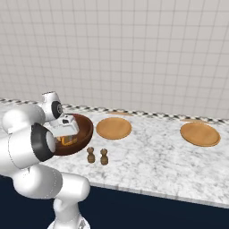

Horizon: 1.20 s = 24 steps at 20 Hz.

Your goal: Place one bun and one sausage from the bowl on each plate.

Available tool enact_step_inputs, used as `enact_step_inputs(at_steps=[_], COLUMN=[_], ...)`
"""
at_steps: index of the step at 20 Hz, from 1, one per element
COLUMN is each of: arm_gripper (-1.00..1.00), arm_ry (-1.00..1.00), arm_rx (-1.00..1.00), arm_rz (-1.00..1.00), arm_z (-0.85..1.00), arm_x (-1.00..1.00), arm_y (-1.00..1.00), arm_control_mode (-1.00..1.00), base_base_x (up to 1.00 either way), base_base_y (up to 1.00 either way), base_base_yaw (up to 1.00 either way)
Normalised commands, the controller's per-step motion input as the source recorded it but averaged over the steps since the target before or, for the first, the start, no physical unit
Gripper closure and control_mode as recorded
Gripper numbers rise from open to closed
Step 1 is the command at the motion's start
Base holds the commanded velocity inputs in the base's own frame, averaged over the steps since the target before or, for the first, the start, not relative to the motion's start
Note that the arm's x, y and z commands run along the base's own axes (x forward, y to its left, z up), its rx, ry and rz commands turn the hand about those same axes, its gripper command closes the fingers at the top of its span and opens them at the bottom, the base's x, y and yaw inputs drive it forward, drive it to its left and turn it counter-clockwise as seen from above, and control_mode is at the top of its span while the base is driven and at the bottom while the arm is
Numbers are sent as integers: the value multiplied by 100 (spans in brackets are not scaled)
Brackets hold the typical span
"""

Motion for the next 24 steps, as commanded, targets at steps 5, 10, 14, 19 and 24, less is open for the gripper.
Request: enact_step_inputs(at_steps=[5,10,14,19,24], arm_gripper=[100,100,100,100,100], arm_ry=[0,0,0,-9,-16], arm_rx=[0,0,0,4,17], arm_rz=[0,0,0,0,0], arm_z=[0,8,49,69,50], arm_x=[0,0,-12,-16,2], arm_y=[0,-3,-2,-32,-90], arm_control_mode=[-100,-100,-100,-100,-100], base_base_x=[0,0,0,0,0], base_base_y=[0,0,0,0,0], base_base_yaw=[0,0,0,0,0])
